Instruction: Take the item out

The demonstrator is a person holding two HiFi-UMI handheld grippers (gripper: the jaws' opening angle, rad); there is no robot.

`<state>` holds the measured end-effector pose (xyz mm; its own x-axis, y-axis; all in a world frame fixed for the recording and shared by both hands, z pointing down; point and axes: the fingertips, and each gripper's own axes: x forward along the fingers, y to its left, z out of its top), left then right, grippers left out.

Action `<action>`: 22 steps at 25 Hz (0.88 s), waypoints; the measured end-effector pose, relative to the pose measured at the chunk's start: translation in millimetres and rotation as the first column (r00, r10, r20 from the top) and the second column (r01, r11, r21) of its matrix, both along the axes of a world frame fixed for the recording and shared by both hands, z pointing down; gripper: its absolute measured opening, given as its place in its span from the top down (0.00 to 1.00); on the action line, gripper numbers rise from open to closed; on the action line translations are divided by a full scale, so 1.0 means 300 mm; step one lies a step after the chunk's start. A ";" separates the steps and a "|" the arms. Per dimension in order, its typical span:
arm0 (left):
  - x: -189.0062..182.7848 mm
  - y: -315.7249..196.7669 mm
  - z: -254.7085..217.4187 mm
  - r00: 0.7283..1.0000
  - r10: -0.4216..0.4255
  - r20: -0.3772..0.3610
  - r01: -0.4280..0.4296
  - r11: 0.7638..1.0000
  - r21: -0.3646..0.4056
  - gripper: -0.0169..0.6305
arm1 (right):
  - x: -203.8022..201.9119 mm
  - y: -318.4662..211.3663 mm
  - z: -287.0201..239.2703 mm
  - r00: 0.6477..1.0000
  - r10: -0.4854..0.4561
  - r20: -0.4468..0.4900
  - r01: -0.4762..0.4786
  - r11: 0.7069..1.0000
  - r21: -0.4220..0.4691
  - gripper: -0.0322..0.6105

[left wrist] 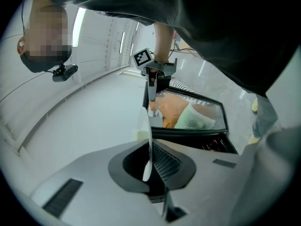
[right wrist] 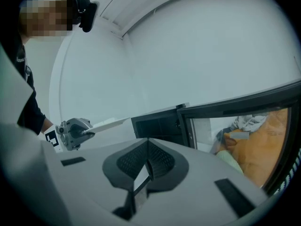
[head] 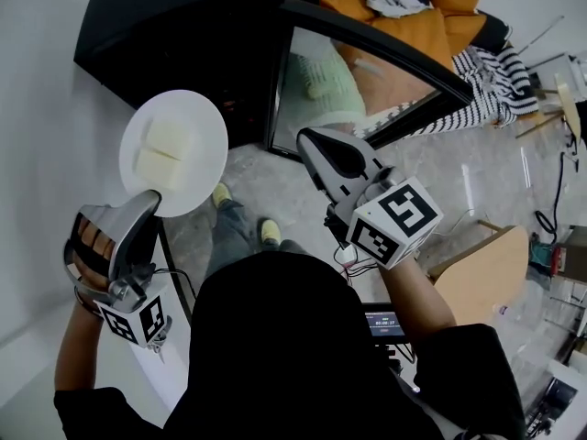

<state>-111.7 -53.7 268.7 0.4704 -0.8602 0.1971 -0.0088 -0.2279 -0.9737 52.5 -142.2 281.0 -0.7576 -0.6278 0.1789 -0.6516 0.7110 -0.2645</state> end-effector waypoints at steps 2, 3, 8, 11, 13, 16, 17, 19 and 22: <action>0.017 0.022 0.002 1.000 -0.006 -0.008 0.006 1.000 -0.005 0.95 | 0.017 0.016 0.004 1.000 -0.001 -0.005 0.001 1.000 -0.001 0.94; 0.026 0.030 0.007 1.000 -0.009 -0.011 0.009 1.000 -0.006 0.95 | 0.025 0.020 0.010 1.000 0.000 -0.009 0.000 1.000 -0.003 0.94; 0.062 0.078 -0.017 1.000 -0.009 -0.021 0.009 1.000 0.000 0.95 | 0.060 0.041 0.028 1.000 0.000 -0.021 0.000 1.000 -0.013 0.94; 0.089 0.088 -0.040 1.000 -0.002 -0.027 0.002 1.000 0.007 0.95 | 0.078 0.043 0.023 1.000 0.007 -0.024 -0.008 1.000 -0.013 0.94; 0.096 0.090 -0.046 1.000 0.004 -0.027 -0.004 1.000 0.012 0.95 | 0.074 0.044 0.024 1.000 0.007 -0.029 -0.007 1.000 -0.008 0.94; 0.104 0.098 -0.050 0.999 0.006 -0.038 -0.006 1.000 0.017 0.95 | 0.067 0.051 0.025 0.999 -0.006 -0.038 0.006 1.000 -0.002 0.94; 0.107 0.100 -0.052 0.999 0.005 -0.040 -0.004 1.000 0.020 0.94 | 0.066 0.053 0.025 0.999 -0.010 -0.038 0.009 1.000 -0.001 0.94; 0.108 0.100 -0.058 0.999 0.002 -0.043 -0.001 1.000 0.028 0.95 | 0.064 0.050 0.028 0.999 -0.014 -0.036 0.014 1.000 -0.001 0.94; 0.103 0.095 -0.065 0.999 -0.008 -0.042 0.009 0.999 0.034 0.95 | 0.055 0.045 0.035 0.999 -0.022 -0.033 0.022 1.000 0.001 0.94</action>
<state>-80.7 -25.2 249.3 0.4703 -0.8700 0.1478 -0.0519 -0.1945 -0.9795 68.9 -128.7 291.7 -0.7650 -0.6110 0.2038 -0.6441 0.7256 -0.2422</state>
